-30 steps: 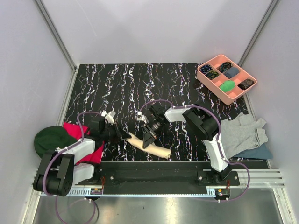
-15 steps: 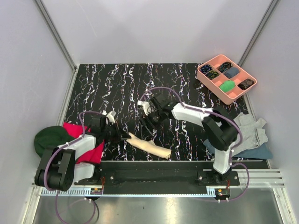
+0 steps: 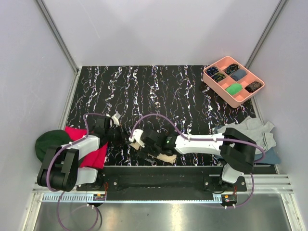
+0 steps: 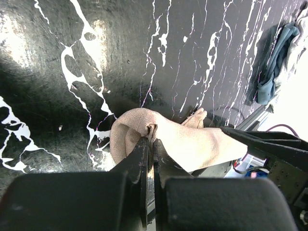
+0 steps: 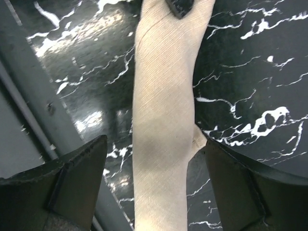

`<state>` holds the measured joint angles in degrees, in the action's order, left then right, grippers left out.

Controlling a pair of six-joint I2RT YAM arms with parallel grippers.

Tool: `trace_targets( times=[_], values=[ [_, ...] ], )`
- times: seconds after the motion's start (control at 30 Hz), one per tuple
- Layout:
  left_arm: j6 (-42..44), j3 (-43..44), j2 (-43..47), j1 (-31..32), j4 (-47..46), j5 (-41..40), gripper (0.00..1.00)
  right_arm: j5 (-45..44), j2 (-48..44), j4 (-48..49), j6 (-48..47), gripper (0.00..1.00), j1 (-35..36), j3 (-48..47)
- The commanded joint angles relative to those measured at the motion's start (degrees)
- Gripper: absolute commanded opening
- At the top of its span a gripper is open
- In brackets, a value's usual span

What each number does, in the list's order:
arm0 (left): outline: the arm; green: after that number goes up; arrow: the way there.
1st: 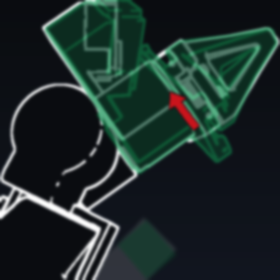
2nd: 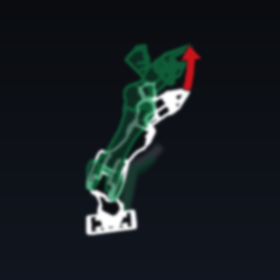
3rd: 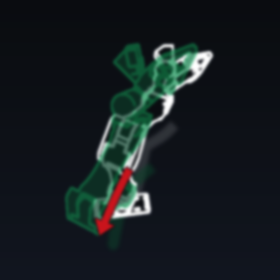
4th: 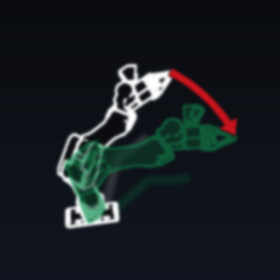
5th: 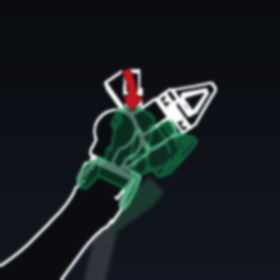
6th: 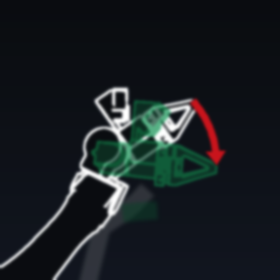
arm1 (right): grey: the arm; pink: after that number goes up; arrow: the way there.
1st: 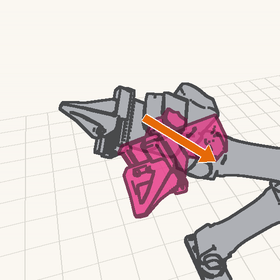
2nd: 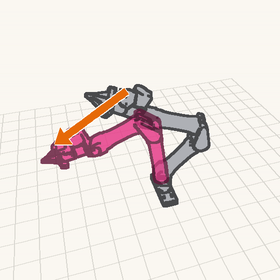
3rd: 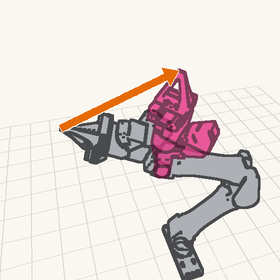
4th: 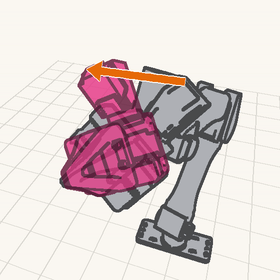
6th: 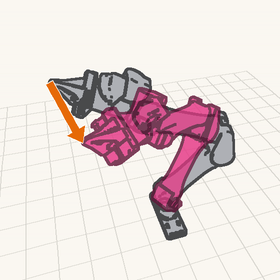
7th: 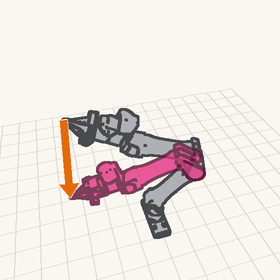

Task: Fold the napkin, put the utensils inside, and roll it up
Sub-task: Roll the napkin with the utensil

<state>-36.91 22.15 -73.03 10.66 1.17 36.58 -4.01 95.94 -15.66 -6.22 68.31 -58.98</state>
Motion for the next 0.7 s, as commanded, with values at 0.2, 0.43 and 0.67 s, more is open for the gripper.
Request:
trace_targets(
  times=[0.2, 0.43, 0.67],
  values=[
    [1.7, 2.3, -0.6, -0.3, 0.7, 0.1, 0.00, -5.6, 7.4, -0.7, -0.7, 0.76, -0.5, -3.2],
    [2.0, 2.5, -0.4, -0.2, 0.3, 0.9, 0.11, 9.3, 7.9, -2.5, 1.5, 0.46, -5.9, -2.7],
    [2.8, 5.1, 2.2, -0.3, 0.9, 0.6, 0.46, 32.8, 8.8, -2.9, 2.7, 0.39, -14.1, -3.4]
  ],
)
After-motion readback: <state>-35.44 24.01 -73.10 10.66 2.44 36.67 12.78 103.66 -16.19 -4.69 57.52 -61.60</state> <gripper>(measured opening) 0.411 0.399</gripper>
